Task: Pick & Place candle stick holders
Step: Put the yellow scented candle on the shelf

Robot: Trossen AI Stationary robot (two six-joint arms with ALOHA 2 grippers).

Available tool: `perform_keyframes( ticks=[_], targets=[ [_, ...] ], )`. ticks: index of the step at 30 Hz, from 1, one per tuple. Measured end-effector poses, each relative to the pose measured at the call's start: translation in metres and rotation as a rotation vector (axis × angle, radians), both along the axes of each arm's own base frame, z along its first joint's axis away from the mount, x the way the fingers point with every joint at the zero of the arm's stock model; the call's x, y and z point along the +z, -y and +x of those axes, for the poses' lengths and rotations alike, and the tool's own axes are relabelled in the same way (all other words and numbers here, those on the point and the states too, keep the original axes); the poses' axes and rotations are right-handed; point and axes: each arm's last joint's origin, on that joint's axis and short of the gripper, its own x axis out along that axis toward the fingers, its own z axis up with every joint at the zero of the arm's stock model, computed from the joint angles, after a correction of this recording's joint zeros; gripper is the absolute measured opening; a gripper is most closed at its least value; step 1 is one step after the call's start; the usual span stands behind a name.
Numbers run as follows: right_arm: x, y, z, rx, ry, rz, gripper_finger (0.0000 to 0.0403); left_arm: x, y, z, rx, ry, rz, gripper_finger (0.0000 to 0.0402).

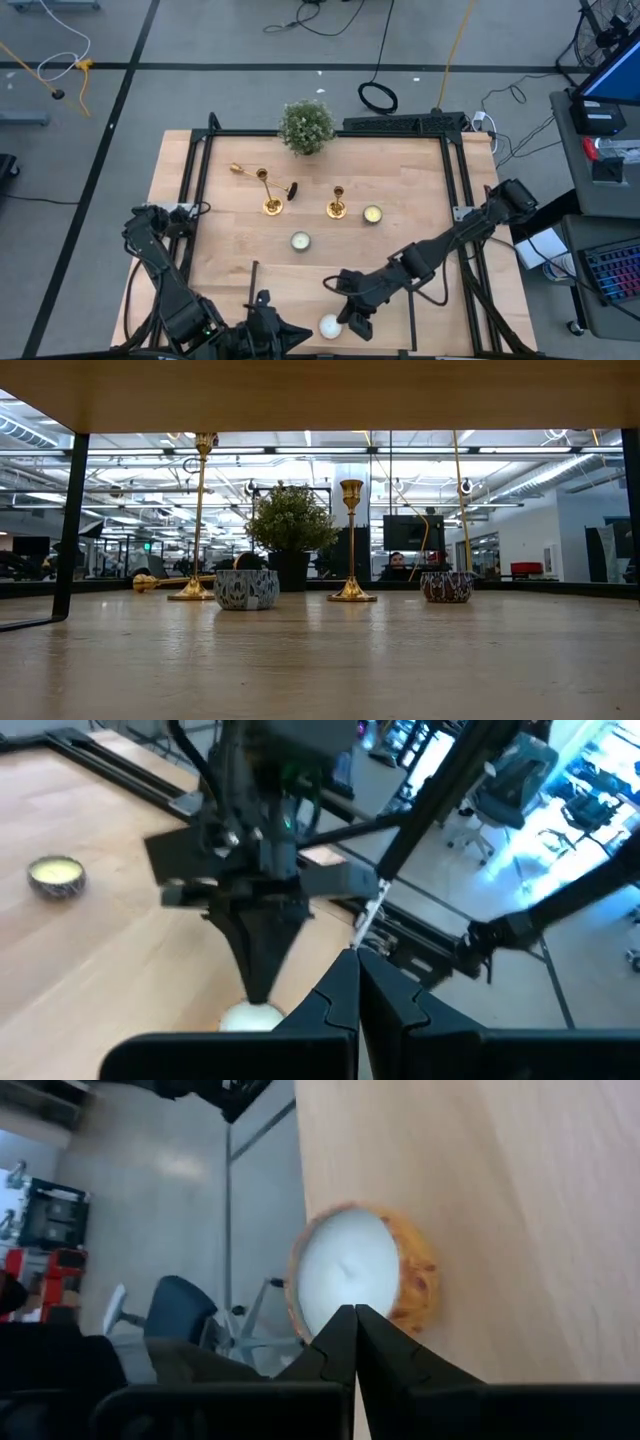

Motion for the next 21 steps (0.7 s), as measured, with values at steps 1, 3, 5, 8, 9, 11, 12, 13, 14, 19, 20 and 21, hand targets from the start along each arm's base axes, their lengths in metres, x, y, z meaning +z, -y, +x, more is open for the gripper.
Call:
perform_keyframes(
  ticks=[1,3,5,8,9,11,12,13,14,19,20,21],
  targets=[
    [0.003,0.000,0.001,-0.009,0.010,-0.003,0.0000,0.000,0.000,0.001,-0.025,-0.014,-0.011,0.0002],
    [0.010,0.002,0.000,-0.017,0.005,-0.026,0.0000,-0.002,-0.001,0.005,-0.095,-0.054,-0.038,0.0002],
    [0.020,0.006,-0.002,-0.050,0.008,-0.062,0.0000,-0.007,-0.005,0.011,-0.148,-0.099,-0.060,0.0002],
    [0.042,0.015,-0.013,-0.116,0.025,-0.137,0.0000,-0.014,-0.014,0.023,-0.192,-0.150,-0.055,0.0001],
    [0.049,0.018,-0.018,-0.144,0.029,-0.165,0.0000,-0.014,-0.018,0.027,-0.213,-0.162,-0.054,0.0001],
    [0.063,0.025,-0.032,-0.216,0.029,-0.213,0.0000,-0.014,-0.027,0.037,-0.249,-0.177,-0.061,0.0001],
    [0.068,0.029,-0.040,-0.256,0.024,-0.235,0.0000,-0.014,-0.032,0.041,-0.273,-0.187,-0.063,0.0001],
    [0.074,0.032,-0.048,-0.292,0.023,-0.247,0.0000,-0.014,-0.036,0.046,-0.298,-0.199,-0.065,0.0001],
    [0.079,0.036,-0.056,-0.328,0.024,-0.257,0.0000,-0.015,-0.041,0.050,-0.319,-0.209,-0.065,0.0001],
    [0.096,0.048,-0.095,-0.446,0.004,-0.322,0.0000,-0.022,-0.063,0.074,-0.405,-0.253,-0.058,0.0001],
    [0.096,0.049,-0.101,-0.463,-0.010,-0.337,0.0000,-0.026,-0.066,0.080,-0.421,-0.254,-0.069,0.0001],
    [0.097,0.051,-0.109,-0.477,-0.028,-0.349,0.0000,-0.028,-0.069,0.085,-0.438,-0.258,-0.076,0.0001]
  ],
)
